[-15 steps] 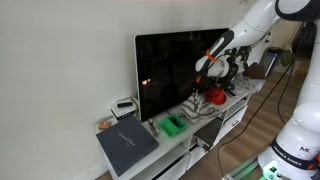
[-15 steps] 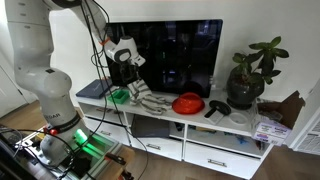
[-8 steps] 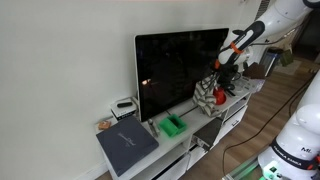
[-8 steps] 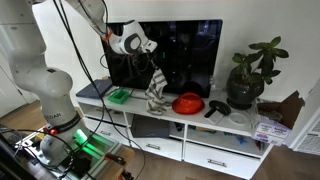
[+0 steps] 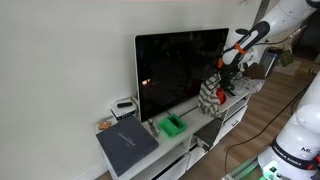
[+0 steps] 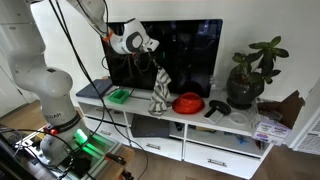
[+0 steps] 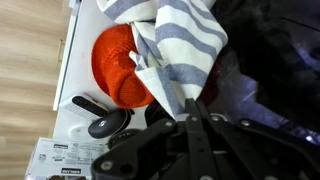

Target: Place the striped cloth over the hat

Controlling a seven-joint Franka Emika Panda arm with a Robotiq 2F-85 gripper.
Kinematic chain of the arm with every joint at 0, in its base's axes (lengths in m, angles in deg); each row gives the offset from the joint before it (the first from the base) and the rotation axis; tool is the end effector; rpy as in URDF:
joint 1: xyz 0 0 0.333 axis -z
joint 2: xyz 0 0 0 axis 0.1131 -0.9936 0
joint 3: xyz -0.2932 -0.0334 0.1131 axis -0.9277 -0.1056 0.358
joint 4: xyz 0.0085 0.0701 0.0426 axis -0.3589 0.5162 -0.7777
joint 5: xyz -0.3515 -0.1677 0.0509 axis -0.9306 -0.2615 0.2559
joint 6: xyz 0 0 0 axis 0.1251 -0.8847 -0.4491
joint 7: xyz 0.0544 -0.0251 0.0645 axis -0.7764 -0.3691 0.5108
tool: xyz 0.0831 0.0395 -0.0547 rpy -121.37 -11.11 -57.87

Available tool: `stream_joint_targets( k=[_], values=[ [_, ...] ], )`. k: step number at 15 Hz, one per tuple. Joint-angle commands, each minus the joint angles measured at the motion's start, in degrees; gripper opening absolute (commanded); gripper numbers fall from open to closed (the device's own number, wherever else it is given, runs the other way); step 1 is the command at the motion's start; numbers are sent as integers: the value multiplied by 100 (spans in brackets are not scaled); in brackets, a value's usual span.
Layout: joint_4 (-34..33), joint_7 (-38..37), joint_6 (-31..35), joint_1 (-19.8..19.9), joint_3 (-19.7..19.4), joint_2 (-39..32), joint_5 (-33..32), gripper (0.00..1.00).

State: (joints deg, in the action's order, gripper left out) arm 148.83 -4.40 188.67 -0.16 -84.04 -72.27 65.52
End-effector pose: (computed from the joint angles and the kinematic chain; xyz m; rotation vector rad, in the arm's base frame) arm 0.5028 -0.1722 0.3458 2.6762 -1.4134 0.8123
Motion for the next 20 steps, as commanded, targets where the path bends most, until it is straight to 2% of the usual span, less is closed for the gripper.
stream_joint_targets(
  k=[1,5,7,12,18,20],
  values=[
    [-188,-303,333,18,-107,-228,-198,0],
    [-747,-884,1133,-26,-525,-771,-253,0],
    [-1054,-1100,1507,-197,-957,-1108,-204,0],
    [-1578,-1564,1921,-664,-1868,-1725,356,0],
    [-1956,-2143,2173,-1055,-2335,-2356,1261,0],
    [-2118,-2351,2045,-1089,-2350,-2591,1579,0]
  ],
)
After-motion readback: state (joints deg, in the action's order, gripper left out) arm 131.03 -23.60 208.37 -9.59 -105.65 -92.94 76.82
